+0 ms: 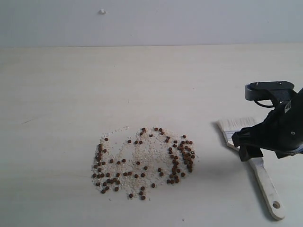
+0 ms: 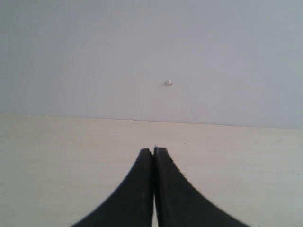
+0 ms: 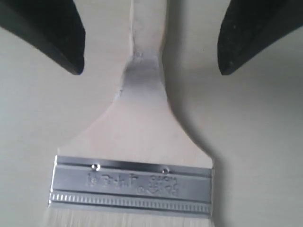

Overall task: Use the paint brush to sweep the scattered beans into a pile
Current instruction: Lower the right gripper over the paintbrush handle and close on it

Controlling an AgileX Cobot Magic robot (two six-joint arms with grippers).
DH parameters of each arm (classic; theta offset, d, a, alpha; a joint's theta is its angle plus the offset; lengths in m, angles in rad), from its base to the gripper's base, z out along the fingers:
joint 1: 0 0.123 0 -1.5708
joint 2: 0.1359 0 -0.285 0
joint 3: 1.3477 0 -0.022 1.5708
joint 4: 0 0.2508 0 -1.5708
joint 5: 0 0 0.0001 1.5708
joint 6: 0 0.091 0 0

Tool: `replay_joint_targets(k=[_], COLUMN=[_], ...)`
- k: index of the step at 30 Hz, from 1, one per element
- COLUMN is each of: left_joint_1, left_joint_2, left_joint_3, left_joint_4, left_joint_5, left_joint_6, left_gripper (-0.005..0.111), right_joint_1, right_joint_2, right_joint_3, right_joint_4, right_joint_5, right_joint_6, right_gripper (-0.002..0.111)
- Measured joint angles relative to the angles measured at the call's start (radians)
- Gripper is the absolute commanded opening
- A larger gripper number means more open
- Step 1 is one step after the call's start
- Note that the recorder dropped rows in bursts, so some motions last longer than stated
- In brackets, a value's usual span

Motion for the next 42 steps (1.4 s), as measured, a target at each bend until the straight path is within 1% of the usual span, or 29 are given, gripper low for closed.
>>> replay_joint_targets(k=[4,8,15,18,23,27,31,33,38,42], left_joint_1=[0.0,0.0,0.0,0.0,0.0,0.0,0.0,0.0,0.0,0.0], left_joint_2=[0.0,0.0,0.0,0.0,0.0,0.0,0.0,0.0,0.0,0.0], left_joint_3=[0.0,0.0,0.0,0.0,0.0,0.0,0.0,0.0,0.0,0.0], left_joint_4=[0.0,0.0,0.0,0.0,0.0,0.0,0.0,0.0,0.0,0.0], left_joint_5=[0.0,0.0,0.0,0.0,0.0,0.0,0.0,0.0,0.0,0.0], left_joint_6=[0.0,0.0,0.0,0.0,0.0,0.0,0.0,0.0,0.0,0.0], left_gripper=[0.0,0.0,0.0,0.0,0.0,0.0,0.0,0.0,0.0,0.0], right_joint_1=[0.0,0.0,0.0,0.0,0.0,0.0,0.0,0.0,0.001,0.004], right_joint_2=[0.0,0.0,0.085,0.12,0.138,0.138,0.14,0.14,0.148,0.15], right_joint_3=[0.0,0.0,-0.002,-0.002,-0.013,-0.013,-0.013,-0.016,-0.03,-0.034], right_joint_4=[0.004,0.004,0.004,0.015,0.015,0.015,0.015,0.015,0.015,-0.034], right_joint_5=[-0.007,0.003,0.01,-0.008,-0.026,-0.04,-0.043,-0.034,0.003,0.015], right_joint_6=[0.0,-0.001,-0.001,-0.001,-0.001,-0.001,-0.001,-0.001,0.004,0.073], right_gripper=[0.068,0.072,0.071,0.066,0.065,0.059,0.059,0.058,0.048,0.047])
